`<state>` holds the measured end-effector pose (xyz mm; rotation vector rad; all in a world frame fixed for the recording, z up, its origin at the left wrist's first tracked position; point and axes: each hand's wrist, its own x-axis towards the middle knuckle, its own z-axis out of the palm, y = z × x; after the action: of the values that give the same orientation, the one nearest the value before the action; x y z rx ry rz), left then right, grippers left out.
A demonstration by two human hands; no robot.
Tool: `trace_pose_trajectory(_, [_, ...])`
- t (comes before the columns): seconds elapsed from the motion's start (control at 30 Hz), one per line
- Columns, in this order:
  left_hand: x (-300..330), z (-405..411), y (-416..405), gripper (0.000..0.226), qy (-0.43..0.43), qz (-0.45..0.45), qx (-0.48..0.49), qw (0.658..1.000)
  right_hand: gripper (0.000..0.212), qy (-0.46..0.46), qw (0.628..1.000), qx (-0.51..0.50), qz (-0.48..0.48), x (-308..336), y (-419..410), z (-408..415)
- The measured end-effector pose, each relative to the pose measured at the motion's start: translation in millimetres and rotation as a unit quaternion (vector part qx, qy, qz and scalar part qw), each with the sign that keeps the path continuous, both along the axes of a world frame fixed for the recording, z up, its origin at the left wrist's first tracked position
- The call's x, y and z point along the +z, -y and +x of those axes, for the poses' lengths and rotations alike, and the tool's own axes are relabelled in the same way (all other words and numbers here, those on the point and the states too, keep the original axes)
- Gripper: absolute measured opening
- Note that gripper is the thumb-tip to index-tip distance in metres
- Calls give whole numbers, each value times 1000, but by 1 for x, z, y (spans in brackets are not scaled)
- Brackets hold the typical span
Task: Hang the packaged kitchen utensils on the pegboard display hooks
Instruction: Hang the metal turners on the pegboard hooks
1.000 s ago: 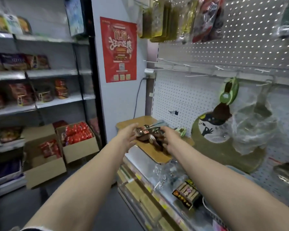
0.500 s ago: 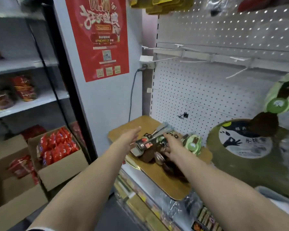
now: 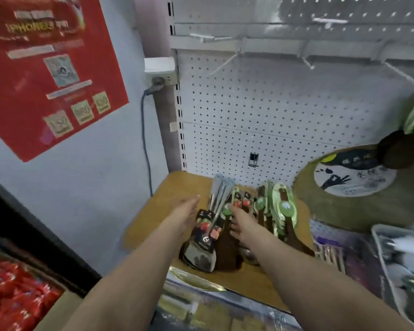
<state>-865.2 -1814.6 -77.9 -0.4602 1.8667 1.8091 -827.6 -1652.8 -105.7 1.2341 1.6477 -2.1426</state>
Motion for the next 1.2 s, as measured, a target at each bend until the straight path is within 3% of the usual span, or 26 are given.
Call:
trace_pose_trajectory(0.2, [-36,-60,13,55,-3,-23,-87,996,71,22,999,-29,22,-17,20,-26])
trace_pose_trajectory(0.37, [-58,-90,7,13,-13,-22,-116,993,71,50,997,-50,25,-30,29,-40])
trace_pose_trajectory(0.83, [-87,-143,-42,16,-28,-23,-111,993,42,108,992,-52,40,-22,28,-64])
trace_pose_trajectory(1.0, [-88,-152,-55,25,-30,-15,-125,992,21,66,995,-79,-3,-27,31,-69])
trace_pose_trajectory(1.2, [-88,-158,-58,19,-32,-31,-148,988,21,21,995,-92,-29,-29,32,-70])
